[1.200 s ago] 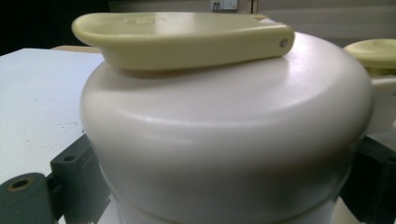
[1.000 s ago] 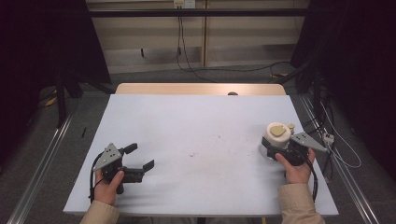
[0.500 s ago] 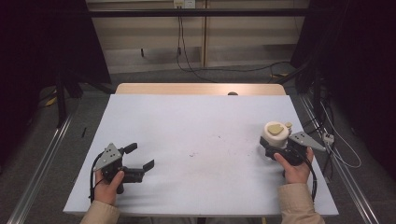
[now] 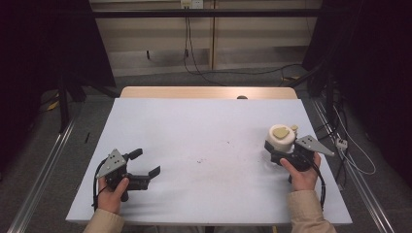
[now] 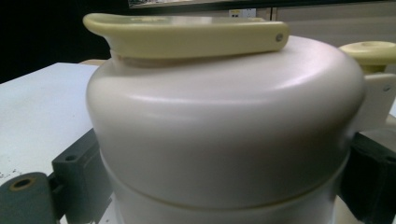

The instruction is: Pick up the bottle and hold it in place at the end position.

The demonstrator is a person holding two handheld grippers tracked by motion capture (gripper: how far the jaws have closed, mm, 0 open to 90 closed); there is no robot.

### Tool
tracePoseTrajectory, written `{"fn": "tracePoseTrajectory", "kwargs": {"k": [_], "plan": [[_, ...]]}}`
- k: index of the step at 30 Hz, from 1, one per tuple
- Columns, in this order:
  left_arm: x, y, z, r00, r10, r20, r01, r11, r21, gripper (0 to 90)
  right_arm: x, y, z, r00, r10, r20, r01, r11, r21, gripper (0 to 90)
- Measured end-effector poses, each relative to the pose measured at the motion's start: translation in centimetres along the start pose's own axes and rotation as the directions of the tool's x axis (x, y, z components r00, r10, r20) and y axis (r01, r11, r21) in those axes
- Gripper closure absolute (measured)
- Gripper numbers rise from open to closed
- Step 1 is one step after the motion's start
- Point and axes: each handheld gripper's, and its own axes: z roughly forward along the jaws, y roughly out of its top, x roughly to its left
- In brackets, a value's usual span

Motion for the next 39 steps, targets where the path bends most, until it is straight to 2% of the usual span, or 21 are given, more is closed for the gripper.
{"fn": "tracePoseTrajectory", "kwargs": {"k": [15,30,39], "plan": [[-0.1,0.0,0.0,1.0,-0.005,0.003,0.005,1.0,-0.008,3.5,1.3,0.6,0.6,0.9998,-0.009,-0.016,0.009,1.0,-0.013,7.0],[0.0,0.0,-0.2,1.0,0.006,0.004,-0.006,1.0,-0.007,3.5,3.8,1.4,2.7,0.998,-0.011,-0.062,0.01,1.0,-0.022,7.0],[-0.1,-0.1,-0.2,1.0,0.006,0.007,-0.006,1.0,-0.007,3.5,4.7,1.8,3.5,0.9964,-0.014,-0.083,0.012,0.999,-0.034,7.0]]}}
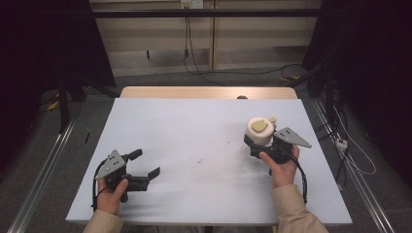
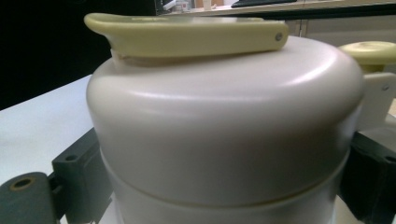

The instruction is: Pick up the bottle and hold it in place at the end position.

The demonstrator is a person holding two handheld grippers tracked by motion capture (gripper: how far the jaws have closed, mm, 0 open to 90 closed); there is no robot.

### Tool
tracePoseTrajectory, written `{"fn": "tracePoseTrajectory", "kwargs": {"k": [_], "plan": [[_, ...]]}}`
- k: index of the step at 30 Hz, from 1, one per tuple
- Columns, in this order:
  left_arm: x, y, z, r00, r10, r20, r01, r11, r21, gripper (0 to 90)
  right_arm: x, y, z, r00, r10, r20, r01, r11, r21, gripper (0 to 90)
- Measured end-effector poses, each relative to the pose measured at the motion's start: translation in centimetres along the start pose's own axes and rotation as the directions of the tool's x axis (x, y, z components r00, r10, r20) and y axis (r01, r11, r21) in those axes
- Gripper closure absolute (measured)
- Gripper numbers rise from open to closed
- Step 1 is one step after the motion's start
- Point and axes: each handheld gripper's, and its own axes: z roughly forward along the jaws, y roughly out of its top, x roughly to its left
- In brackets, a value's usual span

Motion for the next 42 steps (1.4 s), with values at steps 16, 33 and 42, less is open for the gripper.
{"fn": "tracePoseTrajectory", "kwargs": {"k": [16,33,42], "plan": [[0.1,0.0,-0.2,1.0,-0.002,-0.003,0.002,1.0,-0.005,3.6,1.4,0.2,1.7,0.9994,-0.012,-0.032,0.013,1.0,0.008,7.0],[0.2,-0.1,-0.6,0.9999,-0.011,-0.012,0.011,0.9999,-0.01,3.6,2.5,0.3,2.9,0.9981,-0.014,-0.06,0.015,1.0,0.013,7.0],[0.2,-0.2,-0.5,0.9999,-0.006,-0.011,0.006,1.0,-0.002,3.6,2.9,0.2,3.5,0.9975,-0.014,-0.069,0.016,1.0,0.022,7.0]]}}
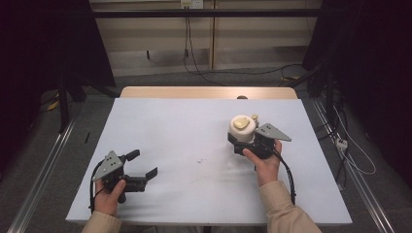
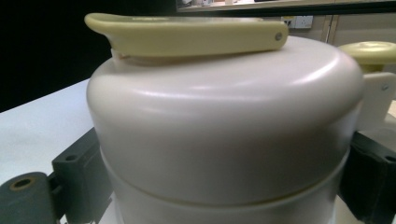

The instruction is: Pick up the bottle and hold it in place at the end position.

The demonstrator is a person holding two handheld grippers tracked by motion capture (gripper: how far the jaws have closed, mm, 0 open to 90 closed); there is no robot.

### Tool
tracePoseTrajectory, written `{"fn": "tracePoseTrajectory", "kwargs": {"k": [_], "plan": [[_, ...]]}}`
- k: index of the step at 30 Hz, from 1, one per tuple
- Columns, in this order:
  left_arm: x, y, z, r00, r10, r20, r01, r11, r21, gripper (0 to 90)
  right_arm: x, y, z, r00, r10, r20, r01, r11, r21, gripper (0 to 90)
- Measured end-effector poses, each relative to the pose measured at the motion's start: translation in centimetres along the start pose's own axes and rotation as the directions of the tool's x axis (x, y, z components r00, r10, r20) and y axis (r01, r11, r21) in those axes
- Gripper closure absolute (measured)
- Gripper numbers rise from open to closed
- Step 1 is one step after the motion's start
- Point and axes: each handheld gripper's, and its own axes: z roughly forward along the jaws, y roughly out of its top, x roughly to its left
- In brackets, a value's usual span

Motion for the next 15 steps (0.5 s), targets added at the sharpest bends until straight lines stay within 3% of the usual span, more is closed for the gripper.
{"fn": "tracePoseTrajectory", "kwargs": {"k": [15], "plan": [[0.0,0.0,0.1,1.0,0.0,0.002,0.0,1.0,0.001,3.5,0.6,0.4,1.1,0.9998,-0.008,-0.018,0.008,1.0,-0.001,7.0]]}}
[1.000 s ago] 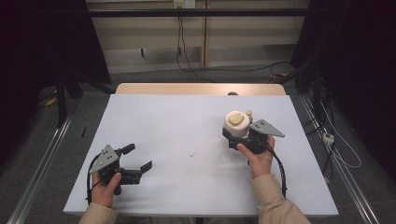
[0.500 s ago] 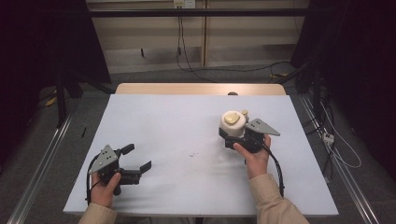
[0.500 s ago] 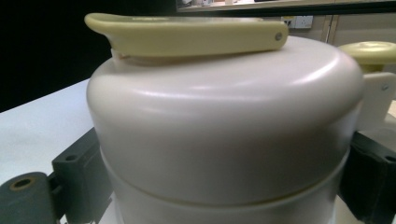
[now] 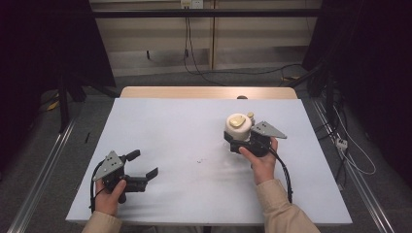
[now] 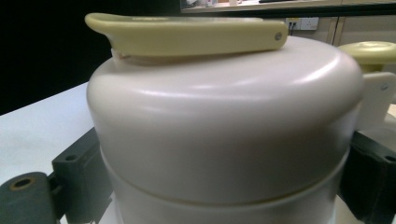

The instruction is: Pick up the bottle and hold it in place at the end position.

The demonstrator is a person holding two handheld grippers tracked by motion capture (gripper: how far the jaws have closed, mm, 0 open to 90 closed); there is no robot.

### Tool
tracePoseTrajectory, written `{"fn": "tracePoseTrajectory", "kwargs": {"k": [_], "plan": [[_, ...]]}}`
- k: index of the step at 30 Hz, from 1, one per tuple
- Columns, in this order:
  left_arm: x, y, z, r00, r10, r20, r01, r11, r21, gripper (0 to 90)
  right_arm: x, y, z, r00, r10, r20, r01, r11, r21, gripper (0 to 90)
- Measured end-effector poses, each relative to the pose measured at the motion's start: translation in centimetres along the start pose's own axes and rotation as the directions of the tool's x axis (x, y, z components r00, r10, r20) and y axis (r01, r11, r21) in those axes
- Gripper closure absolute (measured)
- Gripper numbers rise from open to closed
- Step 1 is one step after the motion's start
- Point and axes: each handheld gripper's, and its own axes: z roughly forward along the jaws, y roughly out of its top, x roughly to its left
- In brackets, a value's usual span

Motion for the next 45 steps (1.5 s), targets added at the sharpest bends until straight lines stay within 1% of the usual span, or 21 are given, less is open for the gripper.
{"fn": "tracePoseTrajectory", "kwargs": {"k": [7,10,14,16,19,26,31,33,35,42,45], "plan": [[0.0,0.0,0.0,1.0,-0.001,-0.001,0.001,1.0,0.002,3.5,0.4,0.2,0.6,0.9999,-0.01,-0.014,0.01,1.0,0.001,7.0],[0.0,-0.1,0.0,1.0,0.0,-0.001,0.0,1.0,0.004,3.5,0.4,0.1,0.8,0.9998,-0.003,-0.018,0.003,1.0,0.003,7.0],[0.1,-0.1,0.0,1.0,0.0,-0.001,0.0,1.0,0.004,3.5,0.5,0.0,1.0,0.9998,0.002,-0.018,-0.002,1.0,0.007,7.0],[0.0,-0.1,0.0,1.0,-0.007,-0.003,0.007,1.0,0.0,3.6,0.5,0.0,1.0,0.9998,0.002,-0.018,-0.002,1.0,0.006,7.0],[0.0,-0.1,-0.1,1.0,-0.003,-0.006,0.003,1.0,0.004,3.6,0.5,0.0,1.1,0.9998,0.006,-0.018,-0.006,1.0,0.006,7.0],[0.0,-0.2,-0.1,1.0,-0.002,-0.006,0.002,1.0,0.007,3.5,0.7,0.1,1.4,0.9997,-0.003,-0.023,0.003,1.0,0.008,7.0],[0.0,-0.2,-0.1,1.0,-0.003,-0.005,0.003,1.0,0.007,3.6,1.1,0.1,2.0,0.9995,-0.011,-0.029,0.012,1.0,0.014,7.0],[0.1,-0.2,-0.1,1.0,-0.001,-0.004,0.001,1.0,0.006,3.5,1.4,0.1,2.4,0.9992,-0.013,-0.038,0.014,1.0,0.017,7.1],[0.1,-0.2,-0.1,1.0,-0.007,-0.003,0.007,1.0,0.005,3.6,1.6,0.1,2.7,0.9988,-0.019,-0.045,0.02,1.0,0.021,7.0],[0.0,-0.2,-0.1,1.0,-0.003,-0.002,0.003,1.0,0.008,3.6,2.2,0.0,3.4,0.998,-0.027,-0.057,0.029,0.999,0.024,7.0],[0.0,-0.2,-0.1,1.0,-0.007,-0.002,0.007,0.9999,0.008,3.5,2.4,-0.1,3.6,0.9978,-0.03,-0.059,0.031,0.999,0.03,7.0]]}}
